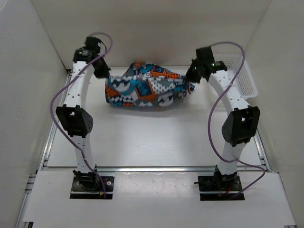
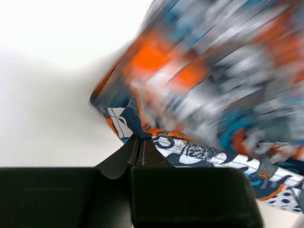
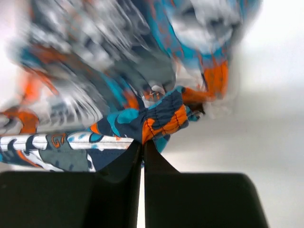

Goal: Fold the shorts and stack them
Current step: Fold the shorts

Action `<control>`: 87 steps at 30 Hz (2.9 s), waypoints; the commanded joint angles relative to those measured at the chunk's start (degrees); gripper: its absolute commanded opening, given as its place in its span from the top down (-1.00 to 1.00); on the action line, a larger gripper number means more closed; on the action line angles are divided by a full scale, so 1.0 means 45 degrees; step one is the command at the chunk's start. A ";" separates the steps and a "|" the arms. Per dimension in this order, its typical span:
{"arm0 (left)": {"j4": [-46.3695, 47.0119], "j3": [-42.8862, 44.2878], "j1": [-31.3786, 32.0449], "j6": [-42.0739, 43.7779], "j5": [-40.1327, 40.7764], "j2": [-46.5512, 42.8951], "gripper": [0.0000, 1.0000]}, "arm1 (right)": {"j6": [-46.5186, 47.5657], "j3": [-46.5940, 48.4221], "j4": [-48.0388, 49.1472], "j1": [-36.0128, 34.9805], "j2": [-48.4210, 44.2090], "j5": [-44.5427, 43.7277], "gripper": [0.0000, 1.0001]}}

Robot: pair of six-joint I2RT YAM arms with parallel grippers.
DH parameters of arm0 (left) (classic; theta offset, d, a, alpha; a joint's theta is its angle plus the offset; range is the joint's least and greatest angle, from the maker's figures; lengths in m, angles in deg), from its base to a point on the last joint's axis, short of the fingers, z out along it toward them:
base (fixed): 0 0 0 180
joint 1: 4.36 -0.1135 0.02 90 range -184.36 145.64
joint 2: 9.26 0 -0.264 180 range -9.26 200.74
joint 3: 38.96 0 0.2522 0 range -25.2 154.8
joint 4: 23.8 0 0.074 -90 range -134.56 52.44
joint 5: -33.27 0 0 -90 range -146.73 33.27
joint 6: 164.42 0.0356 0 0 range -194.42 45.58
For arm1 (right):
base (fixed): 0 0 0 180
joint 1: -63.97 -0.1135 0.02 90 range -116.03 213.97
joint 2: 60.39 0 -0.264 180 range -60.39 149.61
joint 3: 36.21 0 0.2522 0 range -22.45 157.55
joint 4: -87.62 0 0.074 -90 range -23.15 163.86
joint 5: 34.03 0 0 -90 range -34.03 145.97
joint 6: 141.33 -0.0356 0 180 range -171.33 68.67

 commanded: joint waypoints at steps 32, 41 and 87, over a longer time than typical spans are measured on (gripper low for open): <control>0.2274 -1.5039 -0.1020 -0.1958 -0.2189 -1.0063 0.45 | -0.1382 -1.0580 -0.0182 -0.0354 -1.0768 -0.1787 0.27; 0.4225 -1.6194 0.0969 -0.3013 -0.2834 -0.8191 -1.00 | -0.2027 -1.1950 -0.0182 -0.0354 -1.1511 -0.0380 0.10; -0.1023 -0.3311 0.1891 -0.1669 0.0584 -0.6897 0.79 | -0.0040 -0.4046 0.0367 0.0642 -0.7974 -0.2018 1.00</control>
